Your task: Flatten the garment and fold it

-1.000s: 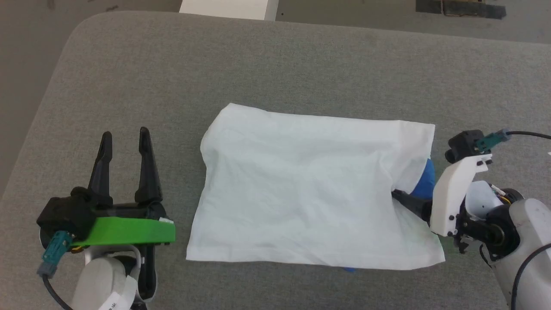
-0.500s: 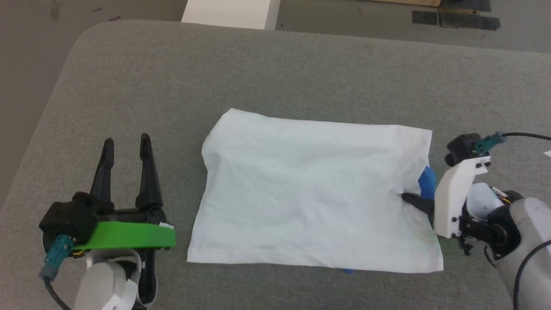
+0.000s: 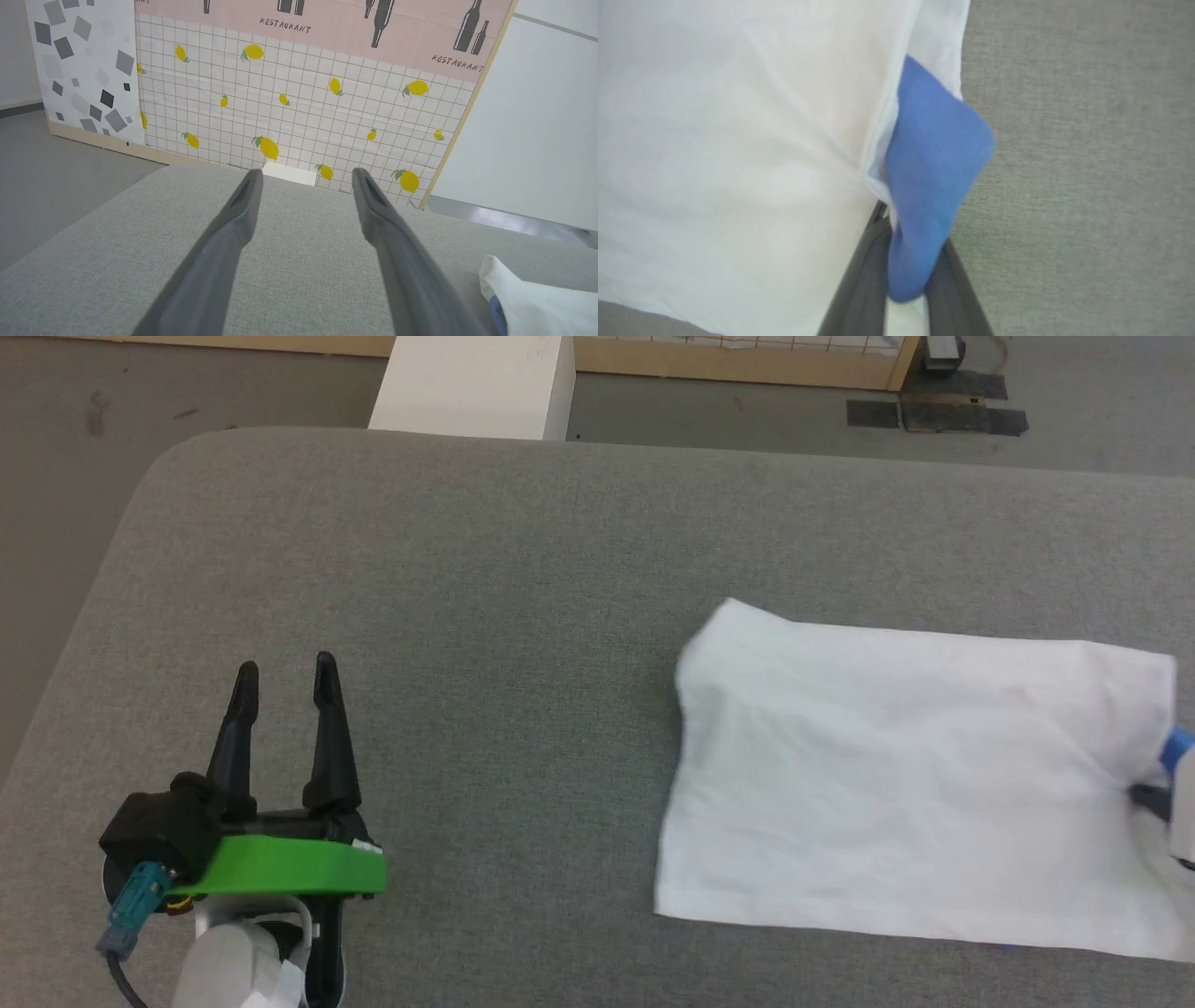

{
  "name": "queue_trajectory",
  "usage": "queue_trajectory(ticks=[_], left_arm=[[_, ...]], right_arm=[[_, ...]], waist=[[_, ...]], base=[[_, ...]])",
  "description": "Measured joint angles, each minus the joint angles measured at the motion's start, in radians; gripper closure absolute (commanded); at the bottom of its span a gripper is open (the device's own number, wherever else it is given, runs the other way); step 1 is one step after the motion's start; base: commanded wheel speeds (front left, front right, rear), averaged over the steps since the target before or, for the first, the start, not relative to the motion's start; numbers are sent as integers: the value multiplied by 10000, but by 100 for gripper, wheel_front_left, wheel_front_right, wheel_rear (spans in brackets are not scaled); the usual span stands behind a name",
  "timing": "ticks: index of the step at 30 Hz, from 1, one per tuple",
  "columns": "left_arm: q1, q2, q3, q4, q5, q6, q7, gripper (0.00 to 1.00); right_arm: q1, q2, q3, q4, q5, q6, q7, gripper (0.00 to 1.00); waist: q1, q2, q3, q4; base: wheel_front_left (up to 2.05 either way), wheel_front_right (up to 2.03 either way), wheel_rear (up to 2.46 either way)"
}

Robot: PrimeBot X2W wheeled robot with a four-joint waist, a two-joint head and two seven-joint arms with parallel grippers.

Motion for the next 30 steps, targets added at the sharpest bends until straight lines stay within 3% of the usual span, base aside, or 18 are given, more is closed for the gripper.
queue_trajectory(ticks=[6,12,20,30], left_arm=[[32,-27,-2,73,0,-63,0,0],[244,-44,50,132,2,-79,0,0],[291,-59,10,182,0,-123,0,0],[288,-79,-59,157,-2,-178,0,0]], right_arm=[[-22,176,-673,-36,-1258,0,261,100],[-49,272,96,-1709,-1536,-4,1490,100],[-112,629,1285,-4171,-924,-4,2560,100],[-735,1954,2378,-3931,-838,-4,2487,100]], waist=[[0,0,-113,-6],[0,0,-374,-33],[0,0,-599,43],[0,0,-358,350]], base=[[0,0,0],[0,0,0],[0,0,0],[0,0,0]])
